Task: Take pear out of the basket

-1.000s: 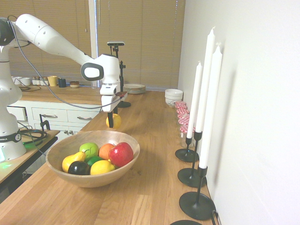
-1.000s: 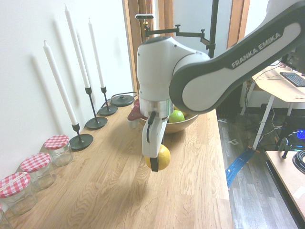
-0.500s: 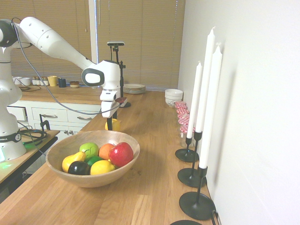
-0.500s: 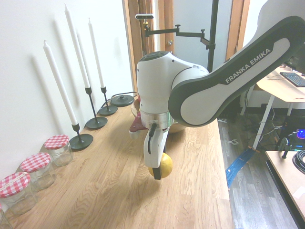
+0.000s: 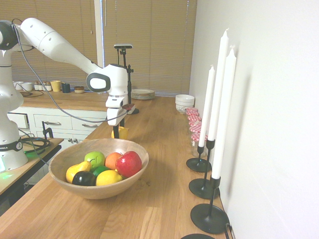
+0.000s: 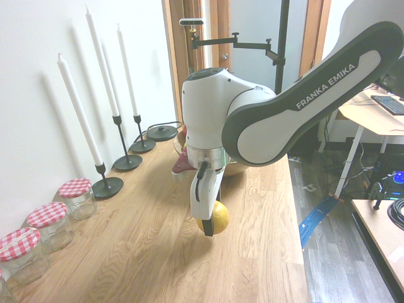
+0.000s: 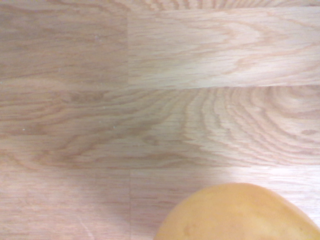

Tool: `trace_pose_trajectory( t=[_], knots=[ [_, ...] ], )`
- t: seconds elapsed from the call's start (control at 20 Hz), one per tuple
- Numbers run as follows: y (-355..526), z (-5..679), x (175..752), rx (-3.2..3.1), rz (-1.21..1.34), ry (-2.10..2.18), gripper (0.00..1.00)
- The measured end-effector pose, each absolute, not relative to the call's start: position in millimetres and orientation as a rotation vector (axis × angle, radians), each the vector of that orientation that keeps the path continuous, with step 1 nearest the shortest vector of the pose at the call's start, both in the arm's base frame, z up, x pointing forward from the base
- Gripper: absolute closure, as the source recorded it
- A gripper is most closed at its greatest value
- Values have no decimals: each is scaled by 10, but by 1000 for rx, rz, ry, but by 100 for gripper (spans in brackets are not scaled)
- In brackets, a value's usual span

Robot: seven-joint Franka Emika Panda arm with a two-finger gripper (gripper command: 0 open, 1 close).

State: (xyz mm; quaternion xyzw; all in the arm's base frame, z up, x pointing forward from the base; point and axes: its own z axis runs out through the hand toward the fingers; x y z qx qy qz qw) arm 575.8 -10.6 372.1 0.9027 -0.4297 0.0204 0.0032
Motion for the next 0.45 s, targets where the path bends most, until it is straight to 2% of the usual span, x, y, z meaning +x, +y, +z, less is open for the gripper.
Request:
trace_pose_trajectory(
  t=[0.45],
  knots=[
    [-127,3714,5737,2829,61,-1350,0]
  ],
)
